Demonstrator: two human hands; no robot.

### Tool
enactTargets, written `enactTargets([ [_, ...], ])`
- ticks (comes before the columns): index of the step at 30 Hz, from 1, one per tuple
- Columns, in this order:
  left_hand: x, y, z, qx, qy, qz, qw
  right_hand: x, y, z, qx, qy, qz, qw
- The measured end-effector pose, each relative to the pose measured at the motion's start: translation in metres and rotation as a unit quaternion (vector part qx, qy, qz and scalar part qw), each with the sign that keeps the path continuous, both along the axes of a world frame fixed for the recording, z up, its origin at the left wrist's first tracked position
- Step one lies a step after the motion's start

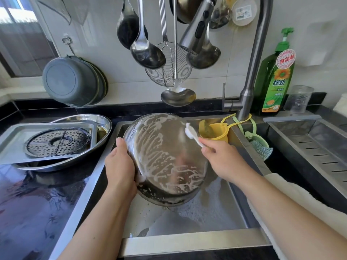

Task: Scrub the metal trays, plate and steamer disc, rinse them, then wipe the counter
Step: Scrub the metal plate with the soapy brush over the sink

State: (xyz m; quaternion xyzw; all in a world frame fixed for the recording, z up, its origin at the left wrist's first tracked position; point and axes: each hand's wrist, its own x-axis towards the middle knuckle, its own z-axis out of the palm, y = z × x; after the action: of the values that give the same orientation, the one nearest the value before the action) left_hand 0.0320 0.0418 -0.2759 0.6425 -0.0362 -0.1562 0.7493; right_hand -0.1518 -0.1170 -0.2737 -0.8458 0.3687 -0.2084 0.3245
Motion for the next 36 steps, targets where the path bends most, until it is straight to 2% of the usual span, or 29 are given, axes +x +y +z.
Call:
enactTargets([
  [3, -0.003, 0.003, 0.004, -0.012, -0.015, -0.035, 0.999, -0.002, -0.008, 0.0, -0.013, -0.033, -0.051, 0.998],
  [5, -0.006, 0.003, 0.006, -0.015, -0.033, -0.066, 0.997, 0.0, -0.005, 0.003, -0.034, -0.012, -0.063, 0.997],
  [8, -0.008, 0.003, 0.006, 0.001, -0.055, -0.095, 0.994, 0.007, 0.013, 0.006, -0.039, 0.017, 0.018, 0.999],
  [10, -0.008, 0.004, 0.007, 0.012, -0.064, -0.098, 0.993, 0.006, 0.013, 0.003, -0.057, 0.043, 0.03, 0.997],
  [14, -0.015, 0.003, 0.012, 0.016, -0.071, -0.102, 0.992, -0.005, -0.015, 0.003, -0.044, 0.046, -0.091, 0.994],
  [16, -0.019, 0.002, 0.012, 0.018, -0.069, -0.117, 0.991, -0.003, -0.008, 0.006, -0.031, 0.011, -0.066, 0.997],
  [18, -0.021, 0.001, 0.012, 0.018, -0.069, -0.126, 0.989, 0.003, 0.014, 0.009, -0.022, -0.03, 0.023, 0.999],
  [20, -0.02, 0.001, 0.013, 0.017, -0.066, -0.116, 0.991, 0.007, 0.021, 0.005, -0.041, -0.023, 0.064, 0.997],
  [24, -0.017, 0.001, 0.015, 0.008, -0.055, -0.105, 0.993, -0.003, -0.005, 0.006, -0.047, 0.041, -0.053, 0.997],
  [29, -0.02, 0.002, 0.018, -0.012, -0.024, -0.1, 0.995, 0.003, 0.029, 0.01, -0.014, 0.002, 0.101, 0.995],
  [33, -0.021, 0.004, 0.023, -0.036, -0.005, -0.103, 0.994, -0.004, -0.003, 0.013, -0.062, 0.011, -0.077, 0.995],
  [34, -0.022, 0.004, 0.023, -0.037, -0.006, -0.108, 0.993, -0.007, -0.002, 0.013, -0.054, 0.011, -0.077, 0.995],
  [36, -0.025, 0.004, 0.024, -0.038, -0.009, -0.121, 0.992, -0.004, 0.015, 0.015, -0.018, -0.018, 0.012, 1.0],
])
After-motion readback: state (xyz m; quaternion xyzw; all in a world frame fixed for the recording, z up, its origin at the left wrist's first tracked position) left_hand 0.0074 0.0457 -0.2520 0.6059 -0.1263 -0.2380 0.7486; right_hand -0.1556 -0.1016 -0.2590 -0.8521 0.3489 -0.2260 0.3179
